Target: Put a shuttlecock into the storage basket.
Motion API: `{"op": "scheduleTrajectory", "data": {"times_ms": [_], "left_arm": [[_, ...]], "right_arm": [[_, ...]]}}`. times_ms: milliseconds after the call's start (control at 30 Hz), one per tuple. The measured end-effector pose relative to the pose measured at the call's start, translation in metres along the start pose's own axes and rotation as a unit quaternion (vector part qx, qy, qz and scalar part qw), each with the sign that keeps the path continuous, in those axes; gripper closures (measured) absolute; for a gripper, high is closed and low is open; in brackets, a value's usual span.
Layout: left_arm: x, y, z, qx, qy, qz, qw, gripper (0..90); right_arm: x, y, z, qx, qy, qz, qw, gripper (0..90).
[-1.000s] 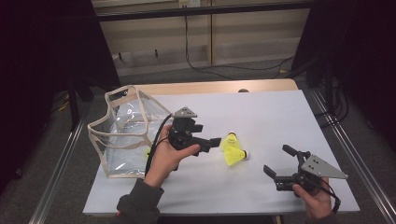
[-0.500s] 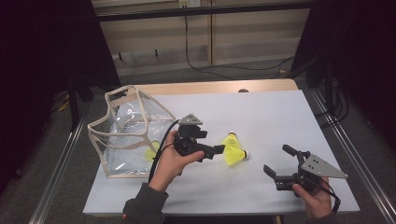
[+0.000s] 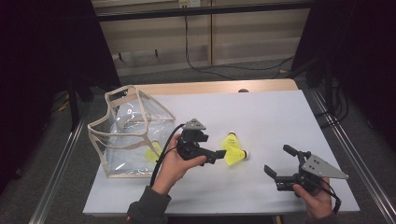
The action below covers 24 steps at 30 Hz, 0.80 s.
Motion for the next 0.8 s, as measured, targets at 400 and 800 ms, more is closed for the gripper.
{"op": "scheduleTrajectory", "data": {"times_ms": [400,800], "left_arm": [[0.005,0.011,0.002,0.016,0.002,-0.015,0.9998,8.4],[0.015,0.025,0.002,0.031,0.002,-0.025,0.9992,6.7]], "right_arm": [[-0.001,0.001,-0.001,-0.002,-0.003,0.001,1.0,1.2],[-0.001,0.002,-0.003,-0.004,-0.004,0.0,1.0,1.2]]}}
Point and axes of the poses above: each handheld gripper's, and its own axes: y roughly forward along the jaws, x roughly out of its underside, z roughly to its right, the point moved 7 cm from there along y, roughly forward along the jaws, and after that the axes turned 10 degrees about -y, right-handed, at the moved point
